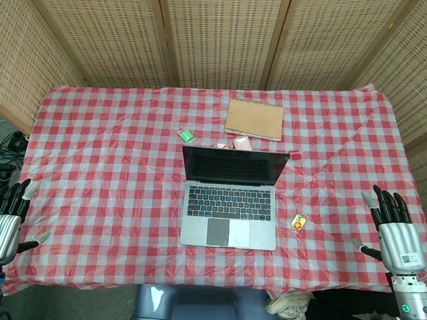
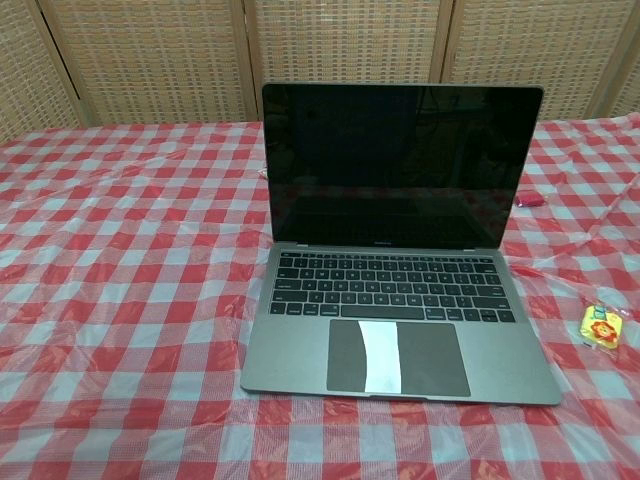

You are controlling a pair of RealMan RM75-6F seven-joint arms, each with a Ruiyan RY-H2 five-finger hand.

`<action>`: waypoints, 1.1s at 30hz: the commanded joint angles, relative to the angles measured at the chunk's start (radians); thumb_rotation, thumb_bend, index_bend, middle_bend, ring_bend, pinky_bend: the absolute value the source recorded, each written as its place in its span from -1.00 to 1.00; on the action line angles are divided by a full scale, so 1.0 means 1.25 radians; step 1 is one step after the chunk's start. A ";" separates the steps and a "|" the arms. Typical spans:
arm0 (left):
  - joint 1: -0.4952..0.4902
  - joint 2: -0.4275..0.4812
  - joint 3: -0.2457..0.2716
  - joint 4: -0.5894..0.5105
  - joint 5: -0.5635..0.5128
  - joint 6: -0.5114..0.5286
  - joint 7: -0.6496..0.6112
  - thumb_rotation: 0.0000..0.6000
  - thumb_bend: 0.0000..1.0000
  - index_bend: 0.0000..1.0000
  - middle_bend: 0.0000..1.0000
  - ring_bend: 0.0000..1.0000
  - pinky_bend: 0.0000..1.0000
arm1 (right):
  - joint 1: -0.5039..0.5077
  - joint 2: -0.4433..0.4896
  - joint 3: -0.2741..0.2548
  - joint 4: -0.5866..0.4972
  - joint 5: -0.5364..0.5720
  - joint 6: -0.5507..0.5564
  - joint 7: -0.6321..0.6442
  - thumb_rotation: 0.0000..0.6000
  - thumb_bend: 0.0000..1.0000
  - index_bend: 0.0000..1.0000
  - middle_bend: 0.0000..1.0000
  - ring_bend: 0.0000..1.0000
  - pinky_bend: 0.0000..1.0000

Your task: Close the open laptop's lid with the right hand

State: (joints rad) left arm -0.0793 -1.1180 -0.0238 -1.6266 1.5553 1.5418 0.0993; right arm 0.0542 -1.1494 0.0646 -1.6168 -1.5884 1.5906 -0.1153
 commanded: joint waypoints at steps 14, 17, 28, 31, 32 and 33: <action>-0.012 -0.020 -0.017 0.028 -0.017 -0.016 -0.012 1.00 -1.00 -1.00 -1.00 -1.00 -1.00 | 0.113 0.010 0.080 -0.017 0.035 -0.118 -0.022 1.00 0.58 -0.99 -0.99 -1.00 -1.00; -0.017 -0.022 -0.022 0.034 -0.029 -0.027 -0.018 1.00 -1.00 -1.00 -1.00 -1.00 -1.00 | 0.168 0.031 0.126 -0.069 0.073 -0.175 -0.055 1.00 1.00 -0.95 -0.84 -0.95 -0.94; -0.029 -0.039 -0.043 0.067 -0.058 -0.039 -0.040 1.00 -1.00 -1.00 -1.00 -1.00 -1.00 | 0.392 0.108 0.240 -0.198 0.332 -0.512 -0.045 1.00 1.00 -0.59 -0.51 -0.64 -0.58; -0.034 -0.039 -0.044 0.068 -0.069 -0.053 -0.034 1.00 -1.00 -1.00 -1.00 -1.00 -1.00 | 0.477 0.083 0.249 -0.198 0.463 -0.601 -0.097 1.00 1.00 -0.57 -0.50 -0.62 -0.54; -0.034 -0.039 -0.045 0.068 -0.072 -0.055 -0.034 1.00 -1.00 -1.00 -1.00 -1.00 -1.00 | 0.500 0.075 0.251 -0.197 0.503 -0.617 -0.111 1.00 1.00 -0.57 -0.49 -0.61 -0.53; -0.035 -0.039 -0.045 0.067 -0.074 -0.056 -0.033 1.00 -1.00 -1.00 -1.00 -1.00 -1.00 | 0.523 0.067 0.252 -0.195 0.538 -0.626 -0.126 1.00 1.00 -0.57 -0.49 -0.60 -0.50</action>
State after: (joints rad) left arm -0.1216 -1.1662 -0.0796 -1.5424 1.4648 1.4734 0.0566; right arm 0.5945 -1.0412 0.3547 -1.8512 -1.0672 0.9036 -0.2028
